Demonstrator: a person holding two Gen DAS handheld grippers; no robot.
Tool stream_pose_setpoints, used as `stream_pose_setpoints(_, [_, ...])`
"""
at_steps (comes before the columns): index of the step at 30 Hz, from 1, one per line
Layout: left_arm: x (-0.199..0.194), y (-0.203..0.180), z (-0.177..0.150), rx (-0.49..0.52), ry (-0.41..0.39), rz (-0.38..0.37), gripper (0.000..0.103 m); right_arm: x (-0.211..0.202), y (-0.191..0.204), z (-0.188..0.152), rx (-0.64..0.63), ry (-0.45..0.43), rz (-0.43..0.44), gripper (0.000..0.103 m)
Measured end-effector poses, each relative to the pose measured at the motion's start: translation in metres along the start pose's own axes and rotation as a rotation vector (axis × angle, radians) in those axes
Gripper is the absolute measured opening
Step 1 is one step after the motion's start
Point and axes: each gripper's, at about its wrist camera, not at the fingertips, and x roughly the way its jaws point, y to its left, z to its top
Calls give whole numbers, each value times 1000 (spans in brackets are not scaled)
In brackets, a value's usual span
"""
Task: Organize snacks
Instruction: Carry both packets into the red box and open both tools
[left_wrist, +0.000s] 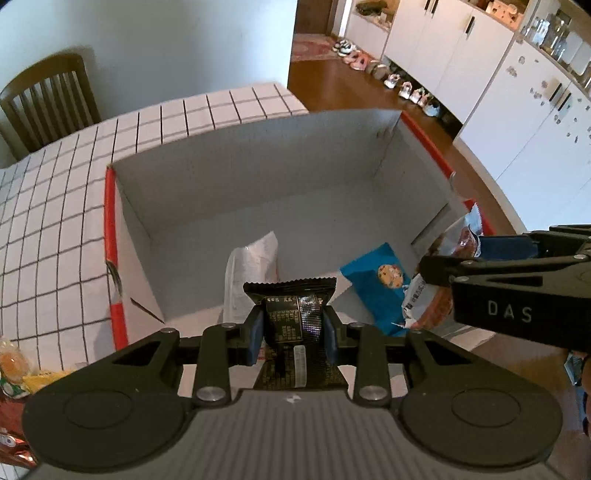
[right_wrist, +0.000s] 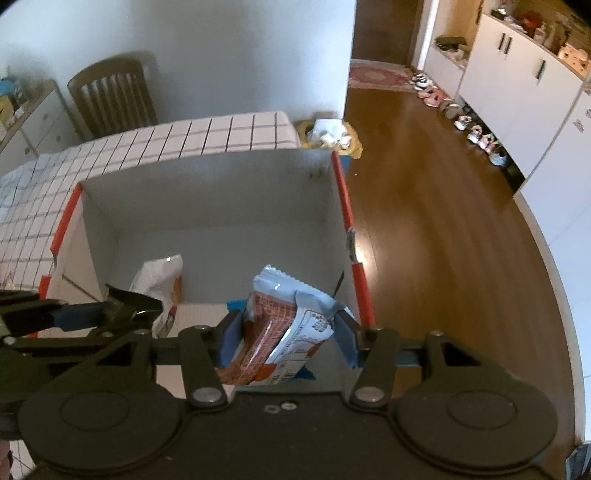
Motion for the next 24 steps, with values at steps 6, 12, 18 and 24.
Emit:
stream_pose_setpoints(6, [13,-3,1,-1,31,5,32,11,0,1,-19,34,23,53])
stream_pose_setpoints(12, [21,-3,3,-6,48,7,32,20,-5,2,-15,54,34,54])
stream_pose_setpoints(18, [24,1,2,-34,59,6,32,19,-10,2,5,43,40,63])
stream_pose_setpoints(24, [13,4,-1,-47,30,-20,52,8,-14,2,20,16,47,77])
